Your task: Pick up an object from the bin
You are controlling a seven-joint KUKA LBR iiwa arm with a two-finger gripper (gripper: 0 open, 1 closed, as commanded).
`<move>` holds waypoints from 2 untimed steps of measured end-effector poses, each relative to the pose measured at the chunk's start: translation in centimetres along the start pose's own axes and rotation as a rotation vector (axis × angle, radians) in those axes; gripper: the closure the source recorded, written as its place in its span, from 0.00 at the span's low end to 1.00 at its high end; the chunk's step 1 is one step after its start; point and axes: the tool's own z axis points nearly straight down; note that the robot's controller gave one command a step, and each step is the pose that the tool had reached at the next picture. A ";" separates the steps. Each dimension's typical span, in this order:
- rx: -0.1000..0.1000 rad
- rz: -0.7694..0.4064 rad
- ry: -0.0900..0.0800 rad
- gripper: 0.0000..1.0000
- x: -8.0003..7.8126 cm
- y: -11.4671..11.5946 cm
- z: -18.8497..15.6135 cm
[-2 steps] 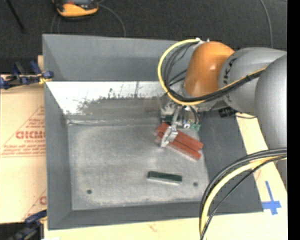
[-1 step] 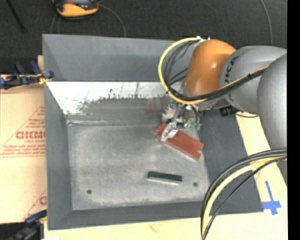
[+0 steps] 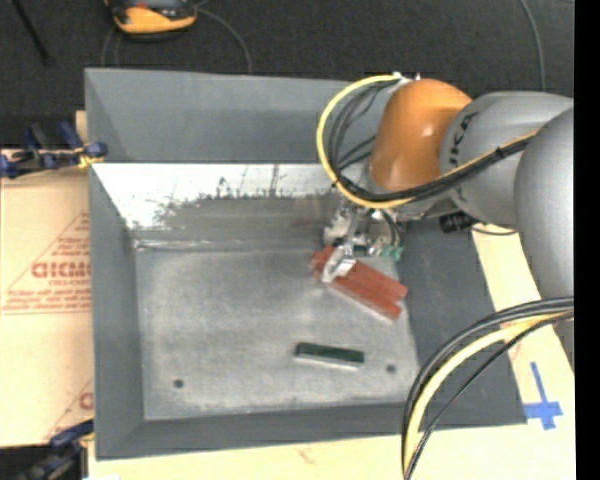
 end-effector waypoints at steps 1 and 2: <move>0.001 0.040 0.004 1.00 1.5 1.4 -1.7; 0.004 0.005 0.006 1.00 0.6 -0.1 -3.0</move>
Offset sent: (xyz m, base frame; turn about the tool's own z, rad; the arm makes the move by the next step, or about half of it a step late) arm -0.0007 -0.0183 0.0357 -0.0285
